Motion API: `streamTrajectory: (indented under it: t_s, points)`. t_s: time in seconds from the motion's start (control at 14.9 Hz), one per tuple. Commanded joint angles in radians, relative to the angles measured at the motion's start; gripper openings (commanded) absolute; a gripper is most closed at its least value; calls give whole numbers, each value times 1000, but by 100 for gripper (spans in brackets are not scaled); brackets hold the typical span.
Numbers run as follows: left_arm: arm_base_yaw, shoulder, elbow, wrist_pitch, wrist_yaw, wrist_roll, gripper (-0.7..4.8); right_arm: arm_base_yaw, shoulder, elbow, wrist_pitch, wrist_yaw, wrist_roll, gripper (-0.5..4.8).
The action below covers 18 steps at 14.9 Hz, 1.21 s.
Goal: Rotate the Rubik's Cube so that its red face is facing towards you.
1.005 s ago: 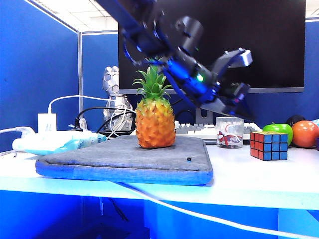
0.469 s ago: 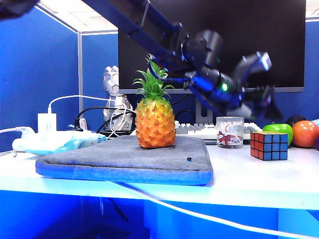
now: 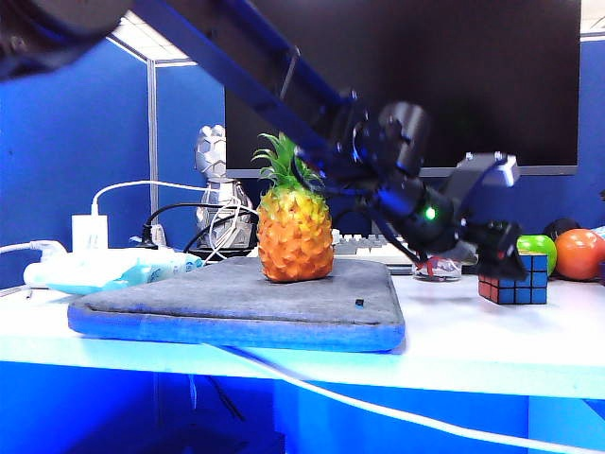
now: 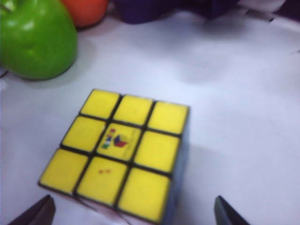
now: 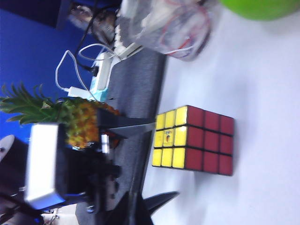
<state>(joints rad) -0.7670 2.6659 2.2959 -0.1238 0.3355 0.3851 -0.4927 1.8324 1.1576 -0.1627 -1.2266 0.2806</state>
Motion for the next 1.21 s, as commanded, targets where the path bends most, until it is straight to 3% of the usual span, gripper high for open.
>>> streamTrajectory:
  t_s: [0.07,0.27,0.54,0.94,1.0,1.07,1.14,1.21]
  points:
    - [0,55,110,29,-39,0,479,13,-5,5,42,-12,6,23]
    - [1,97,174,37,-45,-34,479,13,-5,5,62,-11,8,23]
    - [8,125,174,14,27,-88,479,13,-5,6,91,-11,25,23]
    - [8,132,174,80,2,-135,479,13,-5,6,92,-11,34,23]
    - [7,137,174,80,2,-135,383,13,-5,6,92,-11,34,23]
    - [5,138,174,80,12,-135,226,13,-5,6,93,-11,34,23]
    - [5,138,174,81,29,-132,144,13,-5,6,93,-10,34,23]
    - [4,138,174,82,28,-130,137,13,-5,6,92,-11,34,23]
